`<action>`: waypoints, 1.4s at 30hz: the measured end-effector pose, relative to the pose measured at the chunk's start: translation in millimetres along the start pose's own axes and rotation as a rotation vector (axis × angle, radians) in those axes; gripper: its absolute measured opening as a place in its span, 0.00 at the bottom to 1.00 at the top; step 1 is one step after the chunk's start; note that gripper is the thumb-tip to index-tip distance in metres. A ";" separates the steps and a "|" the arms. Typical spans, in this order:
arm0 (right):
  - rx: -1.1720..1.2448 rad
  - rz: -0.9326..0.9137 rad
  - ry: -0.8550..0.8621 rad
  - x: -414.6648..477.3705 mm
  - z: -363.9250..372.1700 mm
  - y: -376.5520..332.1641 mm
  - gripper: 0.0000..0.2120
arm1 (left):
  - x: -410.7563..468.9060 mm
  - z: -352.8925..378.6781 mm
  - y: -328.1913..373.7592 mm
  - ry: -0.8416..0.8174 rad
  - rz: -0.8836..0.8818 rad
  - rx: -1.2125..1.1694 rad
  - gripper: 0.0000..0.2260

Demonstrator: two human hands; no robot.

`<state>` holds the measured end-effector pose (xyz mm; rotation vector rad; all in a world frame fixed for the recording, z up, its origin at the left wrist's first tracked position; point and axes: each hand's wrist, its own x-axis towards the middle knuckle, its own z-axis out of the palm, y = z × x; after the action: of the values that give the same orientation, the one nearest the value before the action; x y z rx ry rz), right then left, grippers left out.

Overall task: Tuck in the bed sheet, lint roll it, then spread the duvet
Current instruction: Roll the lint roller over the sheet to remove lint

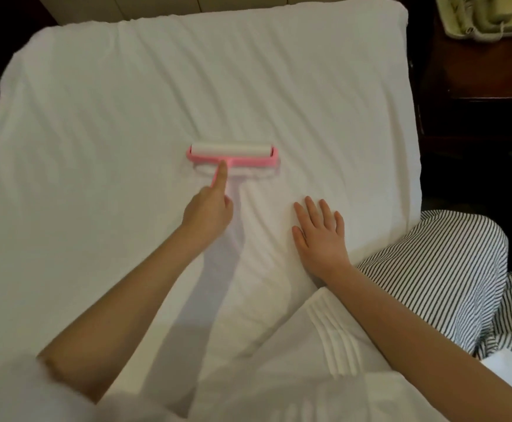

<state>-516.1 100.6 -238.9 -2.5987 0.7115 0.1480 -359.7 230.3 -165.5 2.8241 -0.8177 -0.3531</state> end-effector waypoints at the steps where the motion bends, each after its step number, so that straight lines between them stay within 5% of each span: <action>1: 0.009 0.012 -0.001 0.5 -0.6 -0.2 0.24 | 13.3 4.3 3.7 0.014 0.002 -0.040 0.31; 12: 0.079 0.013 0.037 6.9 -2.3 4.3 0.29 | -152.4 31.1 -32.4 -0.059 0.001 0.074 0.38; 22: 0.109 0.005 0.073 8.4 -0.8 8.2 0.22 | 56.5 -8.1 46.9 0.038 -0.075 -0.017 0.27; 32: 0.135 0.083 0.120 15.0 -8.9 11.9 0.30 | -126.0 6.7 22.4 -0.169 -0.043 0.117 0.31; 42: 0.157 0.139 0.102 14.0 -7.8 16.8 0.24 | 54.1 -1.0 56.5 -0.010 -0.054 -0.103 0.29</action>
<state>-512.6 77.8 -241.4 -2.4213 0.9028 0.0015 -343.3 153.9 -160.6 2.7545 -0.7048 -0.4052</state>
